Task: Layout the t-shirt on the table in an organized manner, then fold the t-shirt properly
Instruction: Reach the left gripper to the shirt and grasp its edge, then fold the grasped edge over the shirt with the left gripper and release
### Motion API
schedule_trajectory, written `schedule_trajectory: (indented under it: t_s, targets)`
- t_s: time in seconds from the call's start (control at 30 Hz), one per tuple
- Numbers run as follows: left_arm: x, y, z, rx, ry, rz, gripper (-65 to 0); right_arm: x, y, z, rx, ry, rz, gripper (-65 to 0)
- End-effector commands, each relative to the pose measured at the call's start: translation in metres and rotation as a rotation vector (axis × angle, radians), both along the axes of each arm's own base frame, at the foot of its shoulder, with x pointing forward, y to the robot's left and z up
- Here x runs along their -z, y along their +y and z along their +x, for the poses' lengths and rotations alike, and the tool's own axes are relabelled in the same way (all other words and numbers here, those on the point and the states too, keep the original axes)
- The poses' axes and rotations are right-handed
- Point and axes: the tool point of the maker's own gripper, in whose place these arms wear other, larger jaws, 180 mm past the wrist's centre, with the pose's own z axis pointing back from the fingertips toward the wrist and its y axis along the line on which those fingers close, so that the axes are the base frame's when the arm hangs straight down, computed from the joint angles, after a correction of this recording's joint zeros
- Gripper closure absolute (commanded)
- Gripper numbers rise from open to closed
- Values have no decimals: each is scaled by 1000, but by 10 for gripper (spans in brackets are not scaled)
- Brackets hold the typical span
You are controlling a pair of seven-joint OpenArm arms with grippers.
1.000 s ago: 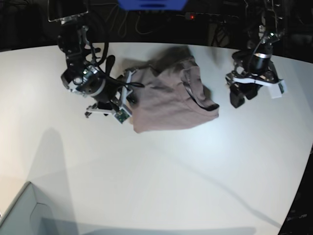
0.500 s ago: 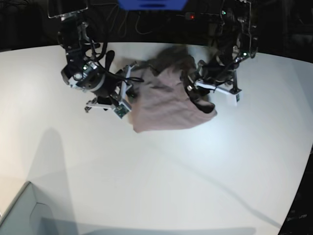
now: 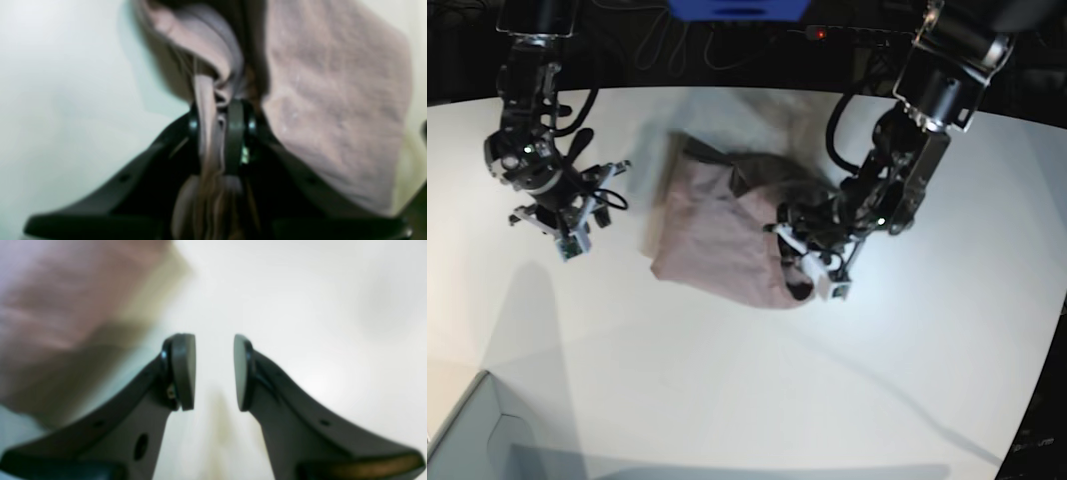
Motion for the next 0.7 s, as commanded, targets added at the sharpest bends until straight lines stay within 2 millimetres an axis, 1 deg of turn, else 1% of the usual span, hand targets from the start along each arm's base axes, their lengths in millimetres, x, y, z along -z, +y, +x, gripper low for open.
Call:
schedule_trajectory:
  t_s: [0.0, 0.07, 0.1, 0.17, 0.27, 0.33, 0.4, 0.47, 0.57, 0.6, 0.63, 0.67]
  targets:
    - [-4, -10, 9, 71, -10, 50, 0, -12, -2, 10, 10, -50, 10, -193]
    - [-14, -39, 19, 252, -59, 90, 0, -13, -16, 8, 49, -53, 4, -193]
    - [-17, -49, 23, 340, -80, 122, 0, -14, -24, 7, 74, -55, 0, -193]
    - [-28, -83, 27, 514, -131, 160, 0, -14, -39, 3, 115, -53, -6, -193]
    - [-33, -114, 33, 737, -234, 274, 0, -15, -58, -2, 169, -55, -15, -193]
    - [-32, -137, 30, 848, -309, 320, 0, -16, -72, -7, 211, -56, -22, -193]
    - [-40, -157, 36, 920, -414, 347, -1, -18, -86, -11, 252, -59, -28, -193]
    - [-47, -178, 33, 992, -496, 352, -1, -19, -95, -14, 281, -61, -33, -193]
    - [-51, -200, 24, 1087, -570, 354, -4, -19, -109, -21, 321, -54, -42, -193]
    - [-53, -205, 22, 1115, -594, 357, -17, -18, -112, -24, 335, -53, -41, -193]
    - [-54, -206, 21, 1137, -611, 365, -37, -15, -115, -30, 347, -41, -44, -193]
    - [-54, -206, 22, 1151, -625, 380, -68, -13, -116, -35, 349, -35, -45, -193]
